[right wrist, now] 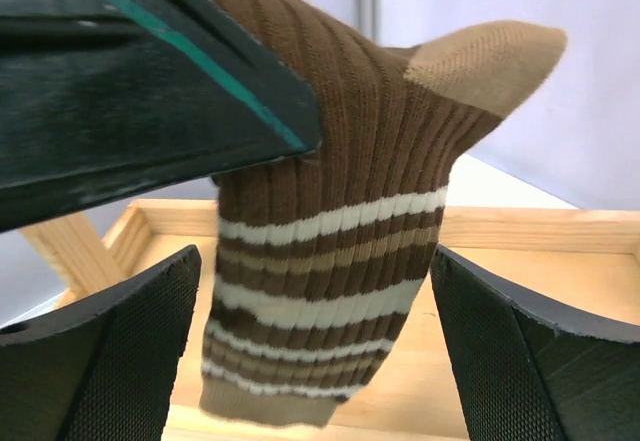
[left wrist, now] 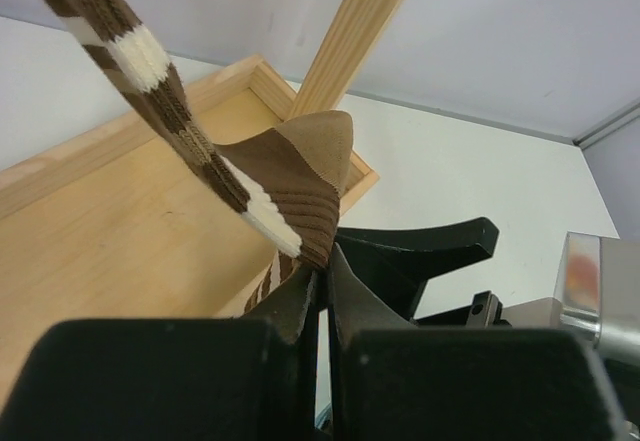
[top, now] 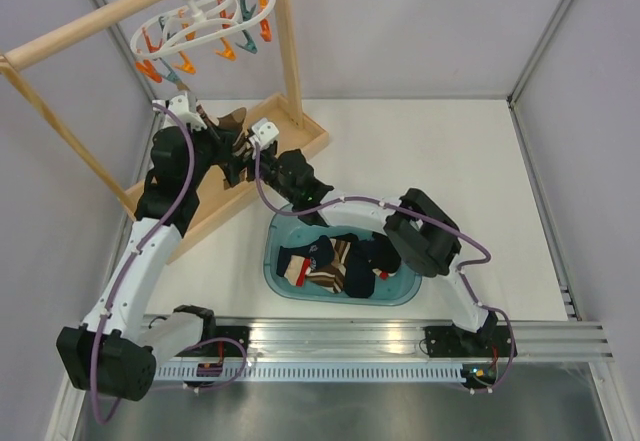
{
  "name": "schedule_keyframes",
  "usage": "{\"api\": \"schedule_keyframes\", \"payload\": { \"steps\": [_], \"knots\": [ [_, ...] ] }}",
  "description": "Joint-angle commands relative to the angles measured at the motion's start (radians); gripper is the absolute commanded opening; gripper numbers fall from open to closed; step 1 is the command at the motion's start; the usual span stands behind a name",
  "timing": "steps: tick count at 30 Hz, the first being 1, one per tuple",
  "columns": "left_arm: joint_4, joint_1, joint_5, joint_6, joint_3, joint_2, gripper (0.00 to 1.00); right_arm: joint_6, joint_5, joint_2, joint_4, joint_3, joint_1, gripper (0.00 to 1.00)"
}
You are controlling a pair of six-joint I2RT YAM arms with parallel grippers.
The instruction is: Remove the socks clipped to the hanger
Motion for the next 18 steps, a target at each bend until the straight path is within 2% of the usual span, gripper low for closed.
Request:
{"api": "schedule_keyframes", "payload": {
  "steps": [1,3,5,7,12,15,16,18],
  "knots": [
    [0.000,-0.014,0.031,-0.038,-0.012,-0.034,0.02,-0.038,0.111,0.006,0.091,0.041,0.015,0.98],
    [0.002,-0.017,0.032,-0.039,-0.012,-0.035,0.02,-0.052,0.148,0.003,0.094,0.038,0.023,0.96],
    [0.000,-0.020,0.034,-0.039,-0.014,-0.038,0.02,-0.059,0.193,-0.009,0.094,0.018,0.029,0.83],
    [0.000,-0.021,0.031,-0.038,-0.014,-0.041,0.02,-0.088,0.243,-0.032,0.108,-0.025,0.038,0.65],
    [0.002,-0.028,0.014,-0.019,-0.014,-0.043,0.02,-0.108,0.306,-0.073,0.148,-0.107,0.058,0.49],
    [0.003,-0.035,0.014,-0.012,-0.016,-0.046,0.02,-0.104,0.303,-0.075,0.129,-0.104,0.058,0.33],
    [0.003,-0.041,0.016,-0.005,-0.011,-0.046,0.02,-0.101,0.299,-0.075,0.123,-0.102,0.058,0.21],
    [-0.003,-0.046,0.008,0.015,-0.006,-0.049,0.02,-0.092,0.299,-0.076,0.117,-0.102,0.063,0.07]
  ]
}}
